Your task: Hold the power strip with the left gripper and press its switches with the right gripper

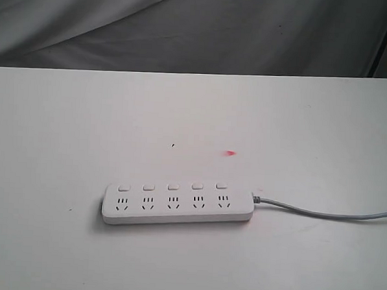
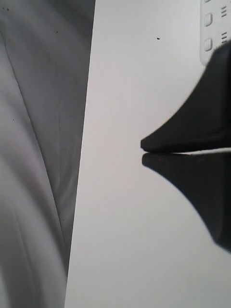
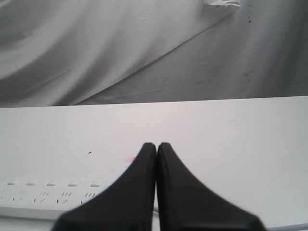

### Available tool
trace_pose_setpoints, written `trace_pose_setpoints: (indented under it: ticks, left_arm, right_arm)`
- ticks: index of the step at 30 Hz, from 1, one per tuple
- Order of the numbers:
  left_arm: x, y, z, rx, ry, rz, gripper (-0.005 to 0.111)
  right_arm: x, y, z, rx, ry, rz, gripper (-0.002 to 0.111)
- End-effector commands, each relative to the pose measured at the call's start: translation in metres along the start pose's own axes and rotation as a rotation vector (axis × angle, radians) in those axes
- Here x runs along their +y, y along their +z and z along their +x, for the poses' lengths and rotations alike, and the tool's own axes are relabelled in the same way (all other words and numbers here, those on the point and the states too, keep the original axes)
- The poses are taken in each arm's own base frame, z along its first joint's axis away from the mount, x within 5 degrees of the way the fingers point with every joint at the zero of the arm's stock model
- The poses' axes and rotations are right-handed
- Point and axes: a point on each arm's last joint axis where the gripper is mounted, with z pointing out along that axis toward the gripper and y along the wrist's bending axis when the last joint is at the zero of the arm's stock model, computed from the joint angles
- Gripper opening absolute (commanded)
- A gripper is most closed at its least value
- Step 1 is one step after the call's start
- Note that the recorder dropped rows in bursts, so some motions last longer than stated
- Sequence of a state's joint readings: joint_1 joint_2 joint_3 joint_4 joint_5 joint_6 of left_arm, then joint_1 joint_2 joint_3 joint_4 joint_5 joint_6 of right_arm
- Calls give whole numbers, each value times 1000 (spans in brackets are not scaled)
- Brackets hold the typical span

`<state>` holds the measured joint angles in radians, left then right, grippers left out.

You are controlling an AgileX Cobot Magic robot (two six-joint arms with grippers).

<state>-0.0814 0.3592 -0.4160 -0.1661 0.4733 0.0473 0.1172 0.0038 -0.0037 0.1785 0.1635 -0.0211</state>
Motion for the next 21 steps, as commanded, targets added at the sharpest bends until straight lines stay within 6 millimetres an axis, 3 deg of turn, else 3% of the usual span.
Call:
trace_pose_setpoints:
  ticks: [1,7,10,16,21]
  left_arm:
    - [-2,-1,-1,7,190,24,1]
    - [-18,-1,0,50,437,210,1]
    - [-24,10,-6,133,389,290,0]
    - [-36,52,-36,270,544,483,0]
    - [-44,95,-69,244,720,638,0]
  right_arm:
    - [0,0,1,4,-3,0,0]
    - [0,0,1,4,-3,0,0]
    - [0,0,1,4,-3,0,0]
    - [0,0,1,4,-3,0,0]
    - [0,0,1,4,-3,0,0]
